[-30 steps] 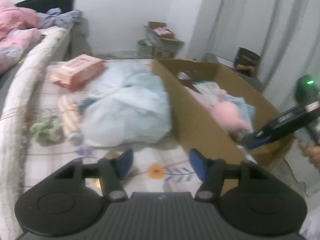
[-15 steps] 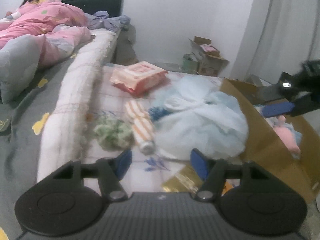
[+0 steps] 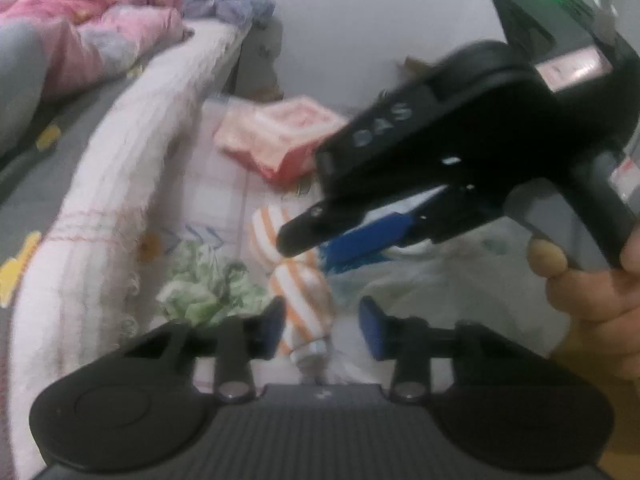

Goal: Organize soft objects
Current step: 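Move the right tool to the orange-striped towel roll on the bed, then close the right gripper on the orange-striped towel roll and lift it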

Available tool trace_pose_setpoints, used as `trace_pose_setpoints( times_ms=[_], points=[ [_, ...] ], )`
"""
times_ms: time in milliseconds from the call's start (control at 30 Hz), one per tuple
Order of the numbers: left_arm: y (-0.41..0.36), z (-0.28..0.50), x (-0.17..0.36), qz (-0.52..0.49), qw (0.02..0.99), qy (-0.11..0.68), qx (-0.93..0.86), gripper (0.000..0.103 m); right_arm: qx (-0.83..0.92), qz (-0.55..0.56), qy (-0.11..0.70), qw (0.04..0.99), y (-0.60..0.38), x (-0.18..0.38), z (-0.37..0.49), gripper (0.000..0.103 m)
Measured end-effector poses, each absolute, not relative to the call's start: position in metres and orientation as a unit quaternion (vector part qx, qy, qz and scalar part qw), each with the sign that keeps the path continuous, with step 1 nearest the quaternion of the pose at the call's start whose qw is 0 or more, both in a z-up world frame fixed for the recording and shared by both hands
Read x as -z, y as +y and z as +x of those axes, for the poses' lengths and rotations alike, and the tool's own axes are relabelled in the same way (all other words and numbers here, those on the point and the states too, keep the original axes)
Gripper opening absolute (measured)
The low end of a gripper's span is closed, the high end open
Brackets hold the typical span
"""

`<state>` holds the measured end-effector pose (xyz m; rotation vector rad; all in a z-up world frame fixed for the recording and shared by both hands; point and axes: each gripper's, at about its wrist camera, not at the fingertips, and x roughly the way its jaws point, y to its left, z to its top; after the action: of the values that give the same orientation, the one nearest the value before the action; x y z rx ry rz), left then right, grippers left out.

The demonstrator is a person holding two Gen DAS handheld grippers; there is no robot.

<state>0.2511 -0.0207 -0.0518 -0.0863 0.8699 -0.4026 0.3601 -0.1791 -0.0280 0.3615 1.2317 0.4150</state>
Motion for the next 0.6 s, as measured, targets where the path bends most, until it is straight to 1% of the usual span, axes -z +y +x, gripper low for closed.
trace_pose_setpoints(
  times_ms=[33, 167, 467, 600],
  points=[
    [-0.022, 0.254, 0.056, -0.042, 0.884, 0.424, 0.191, 0.035, -0.188, 0.164, 0.577, 0.778, -0.176, 0.035, 0.366, 0.036],
    [-0.024, 0.265, 0.069, -0.036, 0.877, 0.442, 0.184, 0.034, -0.175, 0.139, 0.589, 0.777, -0.166, 0.053, 0.379, 0.036],
    [-0.026, 0.276, 0.079, -0.039, 0.868, 0.461, 0.181, 0.035, -0.16, 0.131, 0.598, 0.775, -0.171, 0.06, 0.386, 0.037],
    [-0.025, 0.278, 0.081, -0.049, 0.866, 0.462, 0.183, 0.029, -0.166, 0.132, 0.606, 0.767, -0.169, 0.07, 0.39, 0.039]
  ],
)
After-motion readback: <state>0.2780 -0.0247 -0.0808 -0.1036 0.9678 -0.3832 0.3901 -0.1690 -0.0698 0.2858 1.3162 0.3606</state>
